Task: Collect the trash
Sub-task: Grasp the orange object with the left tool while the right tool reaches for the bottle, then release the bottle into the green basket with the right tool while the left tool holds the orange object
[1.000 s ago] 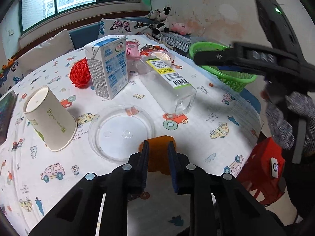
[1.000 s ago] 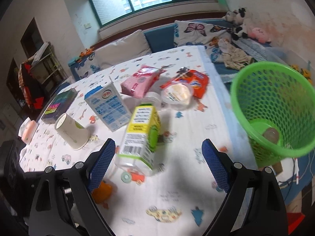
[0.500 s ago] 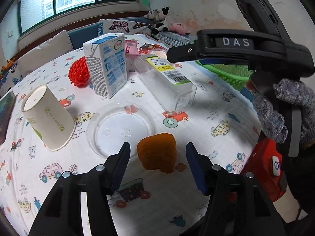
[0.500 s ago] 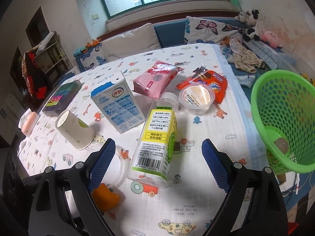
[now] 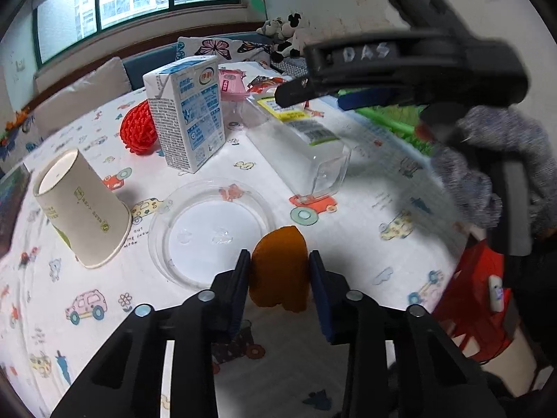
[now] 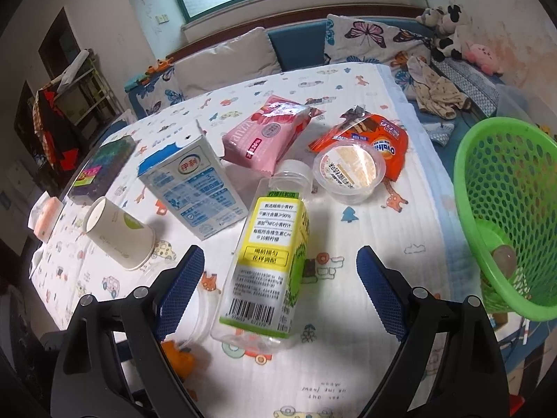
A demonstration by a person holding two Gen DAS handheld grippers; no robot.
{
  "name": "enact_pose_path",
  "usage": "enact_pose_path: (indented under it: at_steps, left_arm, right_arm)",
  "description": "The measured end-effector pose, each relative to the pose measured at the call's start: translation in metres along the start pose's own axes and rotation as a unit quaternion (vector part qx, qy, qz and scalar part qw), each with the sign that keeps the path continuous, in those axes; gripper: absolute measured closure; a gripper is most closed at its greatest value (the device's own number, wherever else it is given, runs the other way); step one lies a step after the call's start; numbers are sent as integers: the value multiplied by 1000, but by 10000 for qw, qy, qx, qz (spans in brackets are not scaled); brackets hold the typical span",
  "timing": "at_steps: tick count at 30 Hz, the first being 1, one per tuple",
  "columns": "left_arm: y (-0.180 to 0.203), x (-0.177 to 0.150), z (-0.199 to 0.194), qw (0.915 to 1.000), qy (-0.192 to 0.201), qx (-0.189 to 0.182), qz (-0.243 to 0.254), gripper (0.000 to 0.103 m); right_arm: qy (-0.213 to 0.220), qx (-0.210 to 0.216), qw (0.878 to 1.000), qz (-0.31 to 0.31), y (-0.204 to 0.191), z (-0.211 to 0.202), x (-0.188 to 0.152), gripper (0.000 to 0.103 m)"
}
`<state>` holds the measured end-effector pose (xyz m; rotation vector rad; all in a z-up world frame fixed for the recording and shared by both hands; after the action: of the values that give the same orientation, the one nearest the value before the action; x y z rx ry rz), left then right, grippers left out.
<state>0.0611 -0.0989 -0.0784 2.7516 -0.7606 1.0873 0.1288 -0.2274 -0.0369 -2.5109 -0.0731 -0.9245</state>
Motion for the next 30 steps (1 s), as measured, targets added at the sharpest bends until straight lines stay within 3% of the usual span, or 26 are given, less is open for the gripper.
enact_pose_path:
  at_steps: [9,18,21,30]
  left_arm:
    - [-21,6,-26,9989,231,-133,-378,72]
    - [-35,9,-26,9980,256,-182,-552,72]
    - [-36,9,-23,9979,243,-185,-573,72]
    - [-36,17,-21,9979,276,-238,-542,72]
  right_arm:
    - [-374,-56,9993,25,4,32,19,26]
    - [-923,-217,9953,215,13,75,43,35]
    - [-1104,-197,9930,367,21,86,44,45]
    - [-877,-19,9956,330,18,51,44,50]
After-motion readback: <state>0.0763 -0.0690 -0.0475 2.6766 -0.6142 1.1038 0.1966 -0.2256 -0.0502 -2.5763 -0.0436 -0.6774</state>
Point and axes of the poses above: each gripper's, at about its wrist camera, not at the fingertips, and z roughly the way its jaws point, y to its right, x to its top, the point moved 1 cm from there along z, roughly the way its jaws point, and after that the axes turned 13 degrees about x, right-handed, at the moved point
